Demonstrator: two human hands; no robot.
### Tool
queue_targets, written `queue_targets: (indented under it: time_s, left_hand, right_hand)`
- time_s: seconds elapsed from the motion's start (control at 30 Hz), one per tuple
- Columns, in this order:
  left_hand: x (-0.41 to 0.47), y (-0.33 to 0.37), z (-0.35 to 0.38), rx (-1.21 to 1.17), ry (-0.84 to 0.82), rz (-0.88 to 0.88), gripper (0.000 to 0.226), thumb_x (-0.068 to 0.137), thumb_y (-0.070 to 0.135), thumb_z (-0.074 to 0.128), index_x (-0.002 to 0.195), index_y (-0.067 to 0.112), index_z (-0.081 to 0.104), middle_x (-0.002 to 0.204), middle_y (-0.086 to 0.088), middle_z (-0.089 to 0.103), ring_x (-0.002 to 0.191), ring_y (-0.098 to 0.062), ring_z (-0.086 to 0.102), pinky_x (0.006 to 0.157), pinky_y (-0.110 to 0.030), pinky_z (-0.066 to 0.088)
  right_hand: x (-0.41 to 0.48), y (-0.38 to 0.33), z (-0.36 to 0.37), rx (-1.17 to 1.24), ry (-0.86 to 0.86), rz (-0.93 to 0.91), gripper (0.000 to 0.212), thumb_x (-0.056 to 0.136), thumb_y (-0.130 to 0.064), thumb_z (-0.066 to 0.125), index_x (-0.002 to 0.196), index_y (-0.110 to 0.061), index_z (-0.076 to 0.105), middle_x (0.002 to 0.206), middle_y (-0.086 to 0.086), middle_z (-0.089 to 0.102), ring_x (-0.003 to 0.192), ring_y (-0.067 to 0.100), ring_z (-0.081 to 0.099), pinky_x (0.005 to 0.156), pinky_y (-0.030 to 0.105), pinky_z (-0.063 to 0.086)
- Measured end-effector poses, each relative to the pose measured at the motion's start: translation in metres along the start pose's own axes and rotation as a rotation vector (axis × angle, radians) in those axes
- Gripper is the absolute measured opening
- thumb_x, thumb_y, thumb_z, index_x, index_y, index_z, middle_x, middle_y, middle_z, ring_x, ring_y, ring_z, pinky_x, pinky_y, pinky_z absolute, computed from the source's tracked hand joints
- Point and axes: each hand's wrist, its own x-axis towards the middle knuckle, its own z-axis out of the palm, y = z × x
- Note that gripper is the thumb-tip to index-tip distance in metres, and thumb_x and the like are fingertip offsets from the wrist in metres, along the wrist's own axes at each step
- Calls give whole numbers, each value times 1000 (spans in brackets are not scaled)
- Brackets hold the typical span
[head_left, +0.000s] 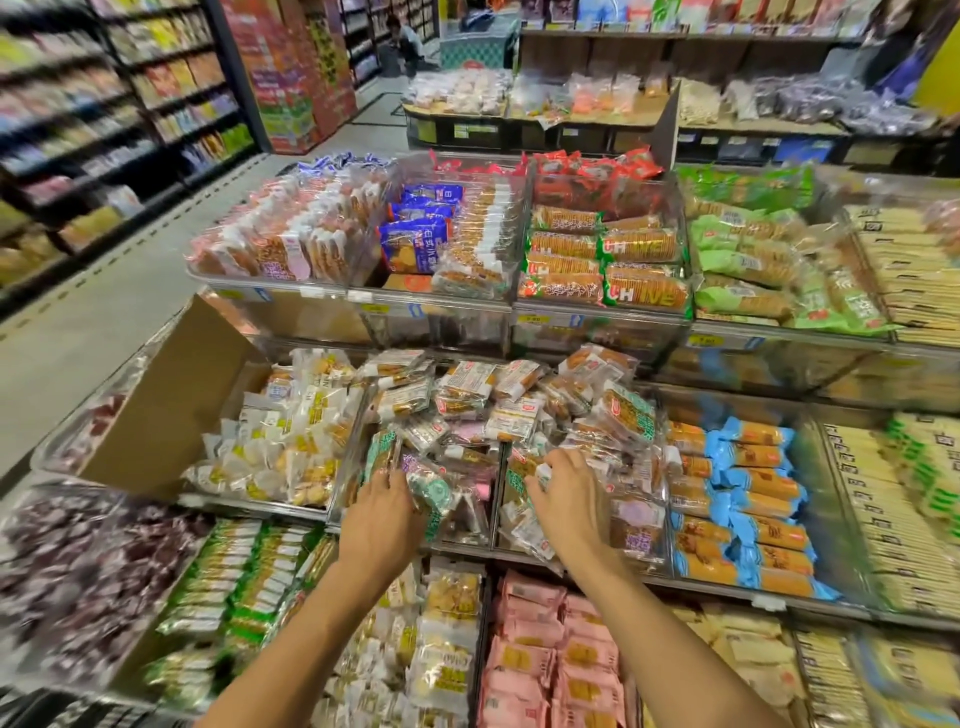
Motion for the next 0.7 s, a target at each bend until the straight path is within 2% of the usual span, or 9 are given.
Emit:
queue_targets:
  time_s: [0.1,0.17,0.23,0.33,0.4,0.47,0.53,0.63,0.7]
  left_hand:
    - [2,-3,11,13,-11,5,63,94,58,67,132,14,44,125,-7,59,112,-26,61,91,-40,57]
    - [4,-2,15,-9,23,-8,65,88,64,70,125,17,45,119,-3,59,109,-23,60,91,-38,56]
    - [6,0,17,-31,54,-44,68,81,65,77,118,18,45,115,0,58,106,-21,59,90,-35,55]
    - [10,3,16,-215,57,-81,63,78,48,88,113,18,45,113,1,54,97,-21,61,80,-34,54]
    - [15,1,17,-355,40,-65,51,79,38,89,109,20,52,111,3,52,90,-20,62,82,-38,56]
    - [18,-4,15,-516,0,-59,40,79,39,89,102,21,62,107,4,58,89,-17,65,87,-39,58]
    - [22,-12,8,-779,-33,-76,28,83,33,86,97,18,66,102,3,71,86,-17,72,82,-41,61]
    - [32,-32,-8,-1118,36,-272,17,92,18,79,102,7,70,94,-7,78,73,-18,75,64,-41,61]
    - [44,-47,-12,-1188,91,-403,18,93,21,78,100,5,71,90,-10,78,76,-25,76,71,-50,64]
  right_hand:
    - [-2,-2,3,60,-3,49,40,97,-38,70,131,-20,61,116,-4,53,81,10,55,71,32,54]
    - [-2,-5,1,88,-10,85,39,97,-35,71,131,-19,60,114,-3,48,77,7,49,59,19,41]
    - [-2,-7,0,102,-24,109,39,98,-35,70,132,-19,58,114,-2,47,81,8,49,58,16,31]
    - [-3,-10,0,127,-2,119,38,96,-33,73,128,-18,58,113,0,44,85,12,51,62,18,38]
    - [-4,-9,1,181,34,135,38,92,-29,78,116,-19,51,111,0,44,79,8,50,65,22,43]
    - [-3,-8,3,226,45,163,47,88,-23,82,106,-22,40,99,-4,47,76,6,50,65,23,44]
    - [-1,-6,5,251,18,187,51,88,-20,82,105,-22,35,89,-5,51,72,9,55,59,23,44]
    - [2,-6,7,217,-6,200,49,90,-21,80,109,-23,36,89,-6,57,69,10,59,53,19,39]
    - [4,-8,8,157,-21,198,45,91,-26,79,112,-24,39,93,-6,60,72,11,60,54,22,39]
